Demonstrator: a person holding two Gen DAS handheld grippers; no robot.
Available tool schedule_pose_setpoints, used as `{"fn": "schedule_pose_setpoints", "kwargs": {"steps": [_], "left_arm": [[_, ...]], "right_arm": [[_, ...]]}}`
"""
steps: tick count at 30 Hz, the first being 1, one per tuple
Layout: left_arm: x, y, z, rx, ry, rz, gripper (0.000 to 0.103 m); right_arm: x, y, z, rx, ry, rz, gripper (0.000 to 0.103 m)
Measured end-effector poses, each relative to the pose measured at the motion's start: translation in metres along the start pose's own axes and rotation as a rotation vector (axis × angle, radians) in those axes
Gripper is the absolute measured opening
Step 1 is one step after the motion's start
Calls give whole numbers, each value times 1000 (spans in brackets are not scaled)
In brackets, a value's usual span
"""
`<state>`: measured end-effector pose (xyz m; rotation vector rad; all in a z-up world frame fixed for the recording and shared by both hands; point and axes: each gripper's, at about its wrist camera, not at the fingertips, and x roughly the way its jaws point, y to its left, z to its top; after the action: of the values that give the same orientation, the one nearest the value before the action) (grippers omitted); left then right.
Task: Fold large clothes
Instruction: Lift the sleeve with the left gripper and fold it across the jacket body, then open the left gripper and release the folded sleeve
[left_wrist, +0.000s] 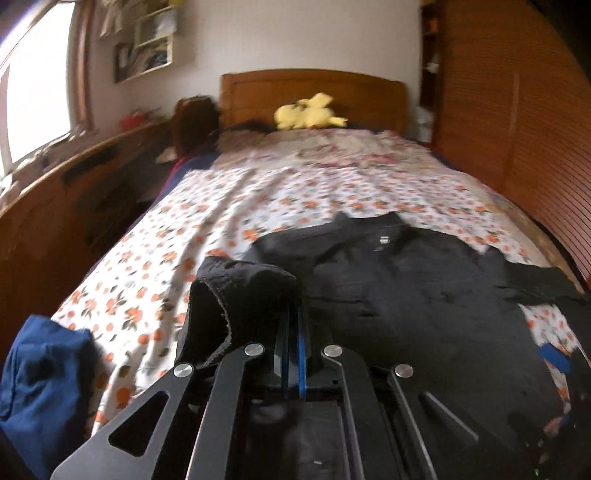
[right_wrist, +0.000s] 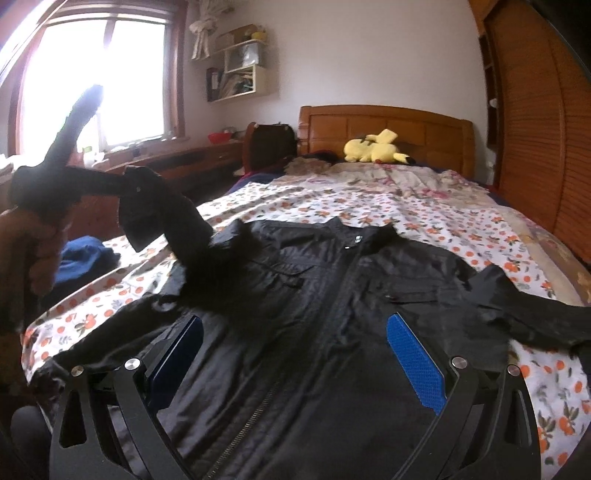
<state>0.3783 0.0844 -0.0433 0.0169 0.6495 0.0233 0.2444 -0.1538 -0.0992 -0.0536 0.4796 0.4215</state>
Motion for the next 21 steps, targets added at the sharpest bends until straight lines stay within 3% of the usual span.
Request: {"fn": "schedule_pose_setpoints", "kwargs": {"steps": [4, 10, 13, 14, 15, 17, 21], "left_arm": [[-17, -33, -16, 40, -18, -40, 3], [-28, -50, -57, 70, -1, -76, 4], [-35, -53, -73, 70, 3, -97, 11], [-39, -54, -78, 74, -9, -93, 28], [-42, -53, -82, 76, -23, -85, 53], [-52, -50, -89, 80, -62, -68, 78], [-72, -38, -103, 68, -111, -50, 97]], "right_arm": [[-12, -9, 3, 11, -18, -22, 97], [-18, -13, 5, 18, -26, -37, 97], [-19, -11, 9, 14, -28, -35, 97], [-19, -9, 10, 15, -30, -32, 97], [-19, -6, 11, 14, -30, -29, 97], [-19, 1, 13, 7, -31, -26, 97], [-13, 13, 16, -2, -17, -17, 97]]}}
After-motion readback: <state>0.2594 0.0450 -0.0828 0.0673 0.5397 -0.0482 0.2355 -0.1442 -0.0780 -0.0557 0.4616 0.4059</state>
